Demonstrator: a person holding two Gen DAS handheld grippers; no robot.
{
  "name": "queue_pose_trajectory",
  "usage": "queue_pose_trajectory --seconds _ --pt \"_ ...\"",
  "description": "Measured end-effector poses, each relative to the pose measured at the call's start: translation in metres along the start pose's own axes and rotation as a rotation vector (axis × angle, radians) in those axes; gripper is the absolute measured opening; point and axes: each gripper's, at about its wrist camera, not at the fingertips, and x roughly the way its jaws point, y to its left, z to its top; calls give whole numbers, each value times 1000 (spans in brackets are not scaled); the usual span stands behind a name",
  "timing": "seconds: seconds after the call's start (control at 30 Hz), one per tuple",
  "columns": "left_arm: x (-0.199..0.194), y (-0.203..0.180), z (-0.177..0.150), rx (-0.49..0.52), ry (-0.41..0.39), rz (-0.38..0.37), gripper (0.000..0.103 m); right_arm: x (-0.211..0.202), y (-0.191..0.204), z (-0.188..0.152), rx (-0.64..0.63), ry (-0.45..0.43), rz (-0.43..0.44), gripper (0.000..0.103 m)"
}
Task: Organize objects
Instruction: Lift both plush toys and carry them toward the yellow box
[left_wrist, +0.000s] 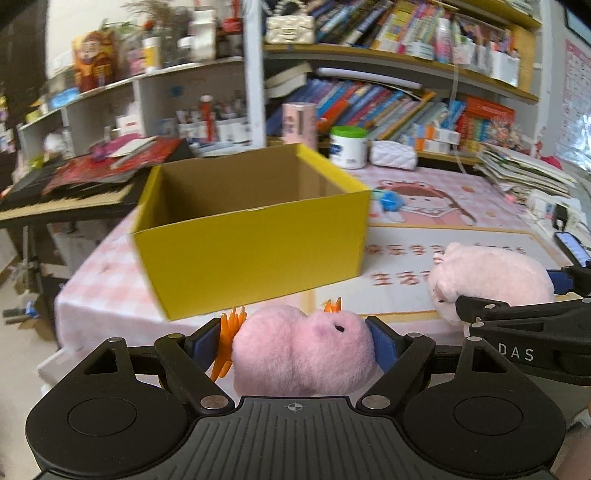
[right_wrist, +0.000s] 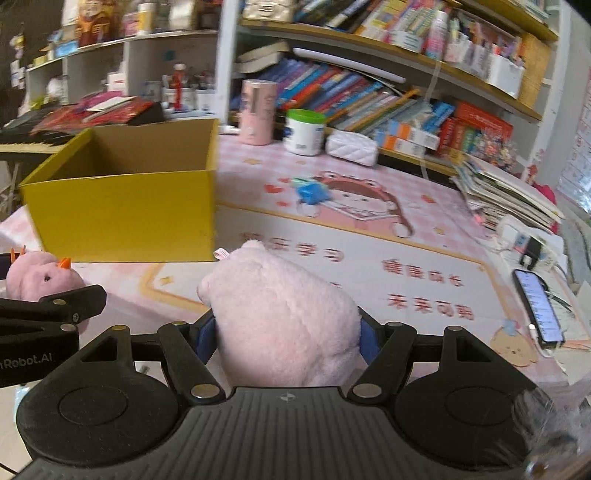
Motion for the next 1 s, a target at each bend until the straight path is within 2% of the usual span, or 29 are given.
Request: queue_pose_trajectory --seconds 0.37,0.77,1.0 --pt "-33 41 -18 -69 -22 92 82 -20 55 2 -89 -37 106 69" --pt "-49 48 -28 -88 -31 109 82 -32 72 -5 -132 -38 113 69" --pt "-55 49 -25 -80 -58 111 82 -38 70 -6 -104 -52 128 69"
